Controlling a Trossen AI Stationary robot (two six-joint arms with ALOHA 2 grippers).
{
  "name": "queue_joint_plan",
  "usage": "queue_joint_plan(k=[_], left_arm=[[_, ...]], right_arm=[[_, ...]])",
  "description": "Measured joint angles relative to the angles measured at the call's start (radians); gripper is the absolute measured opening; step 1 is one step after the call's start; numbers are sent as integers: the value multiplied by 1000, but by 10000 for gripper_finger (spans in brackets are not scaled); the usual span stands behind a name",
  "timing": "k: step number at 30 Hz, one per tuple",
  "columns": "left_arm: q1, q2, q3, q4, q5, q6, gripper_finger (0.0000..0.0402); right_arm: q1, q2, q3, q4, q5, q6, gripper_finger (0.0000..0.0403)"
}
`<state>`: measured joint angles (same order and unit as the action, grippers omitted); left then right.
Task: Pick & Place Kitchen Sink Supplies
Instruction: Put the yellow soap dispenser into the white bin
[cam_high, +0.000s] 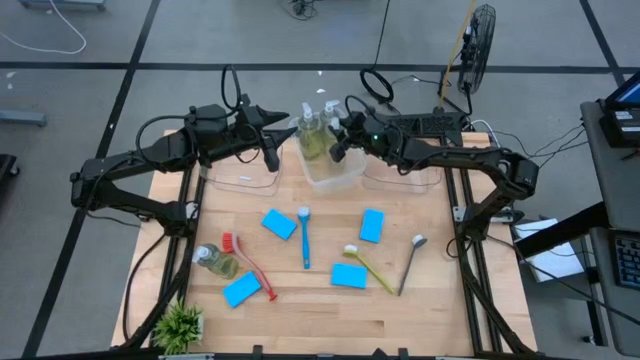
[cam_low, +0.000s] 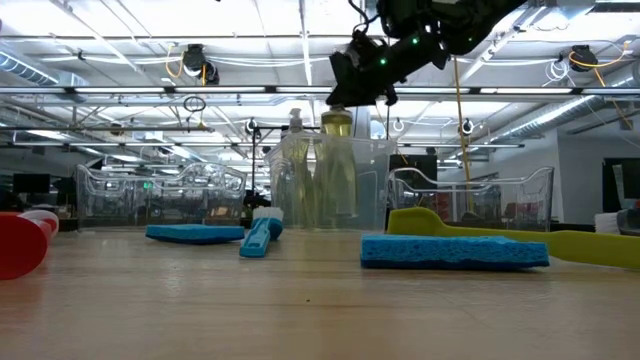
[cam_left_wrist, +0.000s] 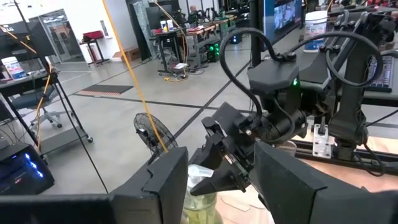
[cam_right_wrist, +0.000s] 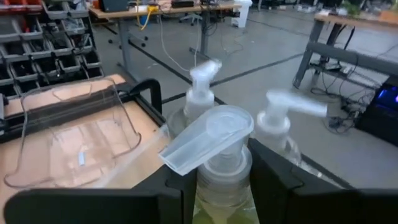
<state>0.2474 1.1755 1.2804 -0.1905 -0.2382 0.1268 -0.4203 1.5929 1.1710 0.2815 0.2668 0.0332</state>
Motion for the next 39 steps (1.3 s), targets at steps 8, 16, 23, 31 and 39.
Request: queue_joint_plan(k=[8, 16, 23, 31, 39], left_arm=[[0, 0, 0, 0, 0, 0, 187], [0, 0, 0, 0, 0, 0, 187], [0, 0, 0, 0, 0, 0, 187], [0, 0, 0, 0, 0, 27, 186], [-7, -23, 0, 9, -2, 50, 186]], right_arm=[[-6, 1, -87, 126, 0, 8, 102], [-19, -1, -139, 159, -5, 35, 118], [-19, -1, -151, 188, -2, -5, 164], [-10, -28, -153, 176, -1, -62, 218], [21, -182, -152, -129, -1, -113, 275]])
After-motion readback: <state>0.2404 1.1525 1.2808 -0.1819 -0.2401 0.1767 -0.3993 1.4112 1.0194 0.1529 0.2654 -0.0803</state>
